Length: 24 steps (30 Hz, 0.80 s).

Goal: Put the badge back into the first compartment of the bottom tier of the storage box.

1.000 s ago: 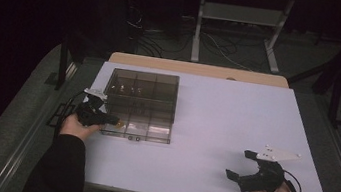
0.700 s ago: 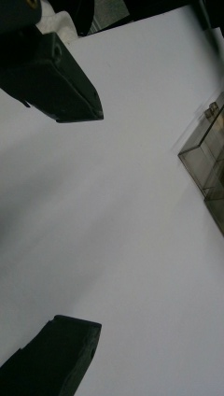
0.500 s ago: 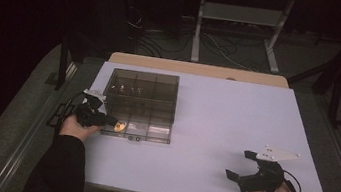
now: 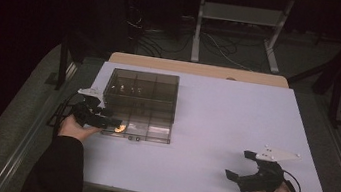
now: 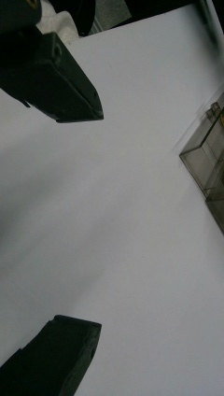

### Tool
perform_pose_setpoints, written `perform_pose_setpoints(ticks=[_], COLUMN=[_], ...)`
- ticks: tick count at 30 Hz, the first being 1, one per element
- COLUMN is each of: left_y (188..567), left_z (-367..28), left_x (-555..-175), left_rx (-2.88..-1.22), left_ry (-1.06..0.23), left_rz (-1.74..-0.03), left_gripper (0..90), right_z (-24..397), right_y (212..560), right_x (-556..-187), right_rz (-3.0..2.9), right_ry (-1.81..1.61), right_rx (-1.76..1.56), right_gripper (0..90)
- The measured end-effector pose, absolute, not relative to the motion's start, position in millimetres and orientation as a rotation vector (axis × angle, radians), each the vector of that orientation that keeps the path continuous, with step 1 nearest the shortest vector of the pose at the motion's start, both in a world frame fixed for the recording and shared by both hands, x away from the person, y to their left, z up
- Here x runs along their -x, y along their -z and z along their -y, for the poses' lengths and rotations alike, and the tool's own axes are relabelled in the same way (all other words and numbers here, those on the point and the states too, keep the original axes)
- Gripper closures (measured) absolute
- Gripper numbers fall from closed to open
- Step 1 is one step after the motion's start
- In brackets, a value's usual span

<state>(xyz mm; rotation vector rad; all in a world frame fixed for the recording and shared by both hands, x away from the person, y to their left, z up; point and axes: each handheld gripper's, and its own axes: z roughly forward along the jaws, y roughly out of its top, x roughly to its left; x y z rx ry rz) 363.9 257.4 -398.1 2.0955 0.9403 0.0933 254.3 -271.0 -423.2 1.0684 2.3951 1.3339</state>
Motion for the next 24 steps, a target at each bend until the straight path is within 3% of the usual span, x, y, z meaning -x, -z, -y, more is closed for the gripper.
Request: perform_pose_setpoints(ticks=[10,24], left_y=[386,382], left_z=[-239,-210], left_x=[-350,-330], left_rx=[-2.075,-2.16], left_ry=[-0.114,-0.082], left_rz=[-0.805,-0.62], left_gripper=[0.0,0.0], right_z=[270,271], right_y=[423,423], right_x=[-254,-254], right_rz=[-2.396,-2.392], right_ry=[-1.333,-1.334], right_rx=[-1.068,-1.068], right_gripper=[0.5,0.5])
